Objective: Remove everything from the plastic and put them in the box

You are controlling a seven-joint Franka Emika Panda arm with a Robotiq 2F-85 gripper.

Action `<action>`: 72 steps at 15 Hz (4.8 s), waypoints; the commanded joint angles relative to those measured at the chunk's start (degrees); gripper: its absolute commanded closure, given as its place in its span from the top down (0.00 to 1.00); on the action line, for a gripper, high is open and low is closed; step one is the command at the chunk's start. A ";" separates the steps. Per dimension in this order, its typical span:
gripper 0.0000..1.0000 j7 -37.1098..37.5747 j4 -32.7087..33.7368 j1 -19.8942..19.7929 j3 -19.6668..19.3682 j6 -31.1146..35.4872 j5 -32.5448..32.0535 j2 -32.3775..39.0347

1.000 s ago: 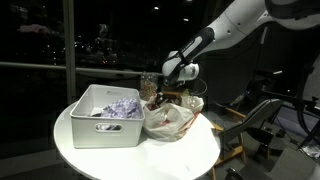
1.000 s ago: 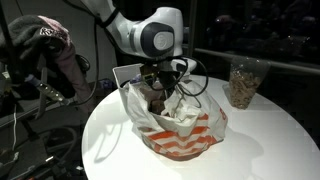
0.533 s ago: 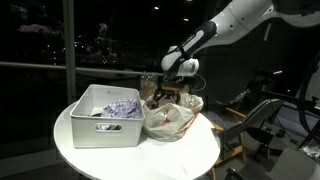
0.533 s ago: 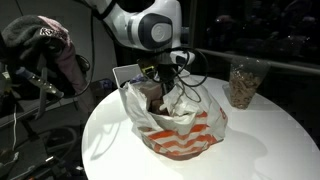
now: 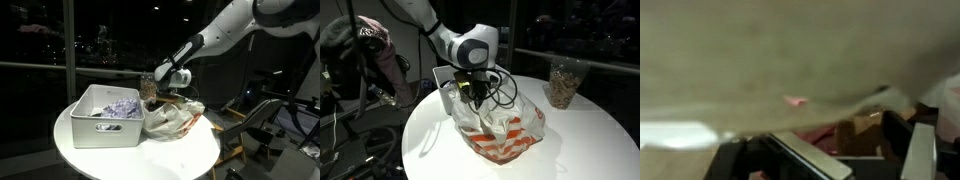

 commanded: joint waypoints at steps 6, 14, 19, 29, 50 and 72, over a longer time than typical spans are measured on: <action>1.00 4.91 4.95 3.97 -4.03 9.14 -1.75 8.75; 0.57 12.51 2.05 11.00 -10.33 15.41 -5.97 9.38; 0.20 12.22 -0.83 11.24 -10.18 13.84 -7.20 6.68; 0.00 9.77 -4.25 10.12 -9.06 7.00 -7.94 1.63; 0.00 20.35 -22.93 7.97 -5.56 6.61 -34.43 -27.80; 0.04 -0.37 -8.73 3.65 6.16 -35.16 -12.24 -35.45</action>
